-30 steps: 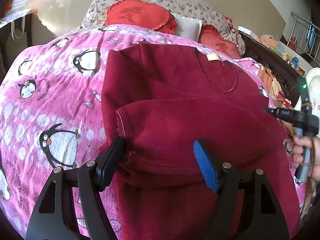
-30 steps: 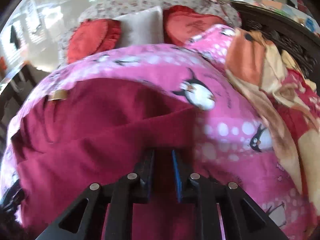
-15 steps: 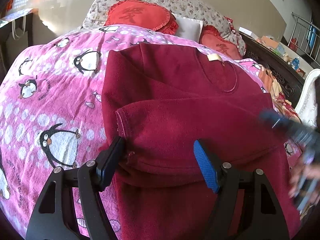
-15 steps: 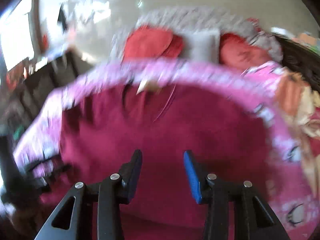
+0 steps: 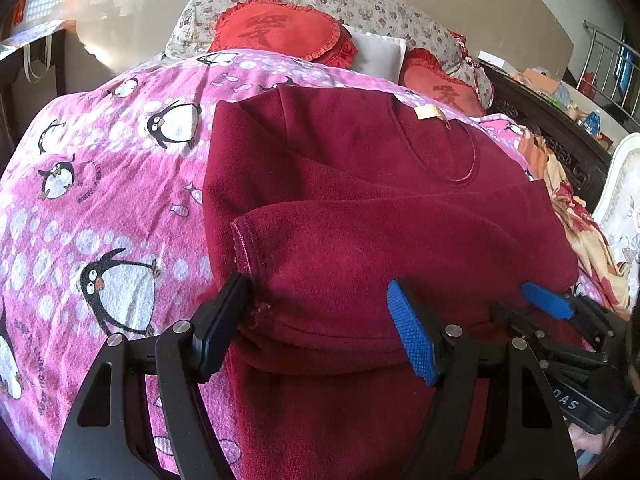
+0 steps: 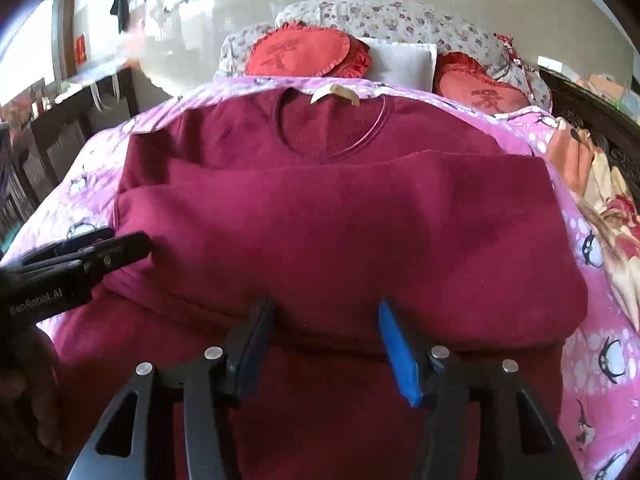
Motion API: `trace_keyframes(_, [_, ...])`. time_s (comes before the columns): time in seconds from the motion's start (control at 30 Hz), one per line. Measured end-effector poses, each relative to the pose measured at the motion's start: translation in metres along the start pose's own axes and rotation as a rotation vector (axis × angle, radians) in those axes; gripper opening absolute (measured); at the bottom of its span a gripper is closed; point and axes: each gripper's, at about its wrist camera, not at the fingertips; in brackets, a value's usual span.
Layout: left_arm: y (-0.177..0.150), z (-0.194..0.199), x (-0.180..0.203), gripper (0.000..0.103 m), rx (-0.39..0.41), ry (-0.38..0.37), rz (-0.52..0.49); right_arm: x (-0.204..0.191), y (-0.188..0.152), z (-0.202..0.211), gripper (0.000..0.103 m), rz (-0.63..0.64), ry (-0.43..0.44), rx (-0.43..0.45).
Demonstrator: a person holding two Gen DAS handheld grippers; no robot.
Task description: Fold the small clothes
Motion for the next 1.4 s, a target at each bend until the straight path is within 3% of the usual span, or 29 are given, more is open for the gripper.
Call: trace_keyframes(1.4, [0.0001, -0.003, 0.0018, 0.073, 0.001, 0.014, -0.012, 0.0031, -0.0015, 0.0052, 0.056, 0.001, -0.015, 0.017])
Point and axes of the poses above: each gripper's, at about its wrist camera, not at the fingertips, and z roughly against the way its jaws point, x to its right, y to its top, and after that the axes turned 10 degrees about z, right-handed
